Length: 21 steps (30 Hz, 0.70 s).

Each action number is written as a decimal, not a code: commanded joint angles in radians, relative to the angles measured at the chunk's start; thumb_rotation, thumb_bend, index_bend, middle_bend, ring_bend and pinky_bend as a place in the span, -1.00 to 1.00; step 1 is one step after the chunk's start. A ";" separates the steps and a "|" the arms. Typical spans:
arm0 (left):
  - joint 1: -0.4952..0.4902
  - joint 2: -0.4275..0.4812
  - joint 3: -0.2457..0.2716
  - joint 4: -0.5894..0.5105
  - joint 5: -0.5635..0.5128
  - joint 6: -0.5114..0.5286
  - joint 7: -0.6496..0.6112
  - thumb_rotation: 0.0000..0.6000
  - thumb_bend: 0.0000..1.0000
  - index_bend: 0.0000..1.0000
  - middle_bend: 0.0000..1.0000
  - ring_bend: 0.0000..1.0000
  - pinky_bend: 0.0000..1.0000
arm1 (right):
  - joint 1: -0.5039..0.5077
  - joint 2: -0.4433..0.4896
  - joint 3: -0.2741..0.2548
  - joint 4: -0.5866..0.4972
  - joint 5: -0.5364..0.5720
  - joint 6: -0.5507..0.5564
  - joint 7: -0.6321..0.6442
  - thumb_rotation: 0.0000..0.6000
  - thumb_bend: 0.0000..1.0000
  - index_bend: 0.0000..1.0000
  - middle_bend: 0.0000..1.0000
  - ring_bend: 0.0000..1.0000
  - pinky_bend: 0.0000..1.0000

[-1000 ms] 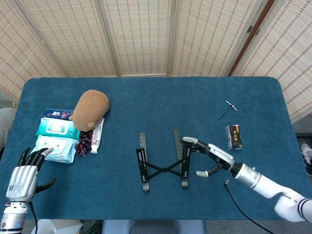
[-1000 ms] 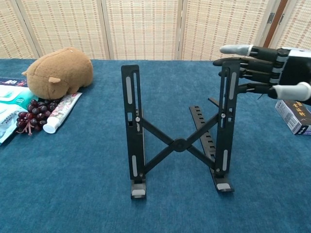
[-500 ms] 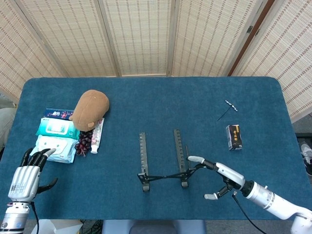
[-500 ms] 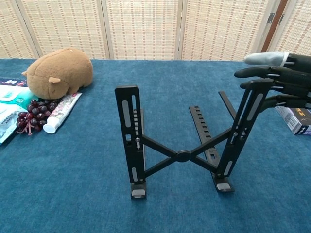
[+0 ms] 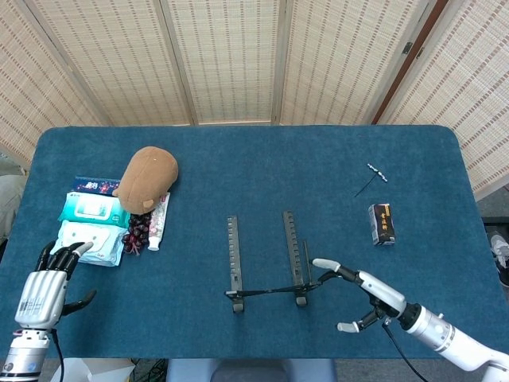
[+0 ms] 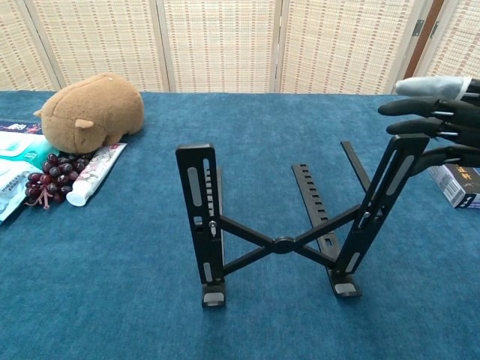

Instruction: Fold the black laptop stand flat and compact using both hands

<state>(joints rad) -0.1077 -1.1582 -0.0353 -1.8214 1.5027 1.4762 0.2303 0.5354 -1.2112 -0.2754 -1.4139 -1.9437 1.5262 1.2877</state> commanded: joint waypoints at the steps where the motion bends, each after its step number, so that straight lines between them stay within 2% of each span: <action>1: 0.000 -0.001 0.002 0.003 0.006 0.002 -0.006 1.00 -0.66 -0.67 -0.64 -0.64 -1.00 | 0.003 -0.004 0.016 -0.017 0.021 -0.019 -0.024 1.00 -0.85 -1.00 -0.85 -0.89 -0.55; 14: 0.010 0.007 0.008 0.015 0.016 0.017 -0.032 1.00 -0.66 -0.67 -0.64 -0.64 -1.00 | 0.046 -0.064 0.050 -0.018 0.060 -0.123 -0.058 1.00 -1.00 -1.00 -0.85 -0.89 -0.59; 21: 0.014 0.014 0.009 0.012 0.017 0.020 -0.037 1.00 -0.66 -0.67 -0.64 -0.64 -1.00 | 0.063 -0.095 0.032 -0.002 0.053 -0.166 -0.035 1.00 -1.00 -1.00 -0.85 -0.89 -0.63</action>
<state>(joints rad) -0.0937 -1.1443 -0.0260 -1.8095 1.5197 1.4965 0.1937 0.5972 -1.3030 -0.2403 -1.4189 -1.8898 1.3636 1.2498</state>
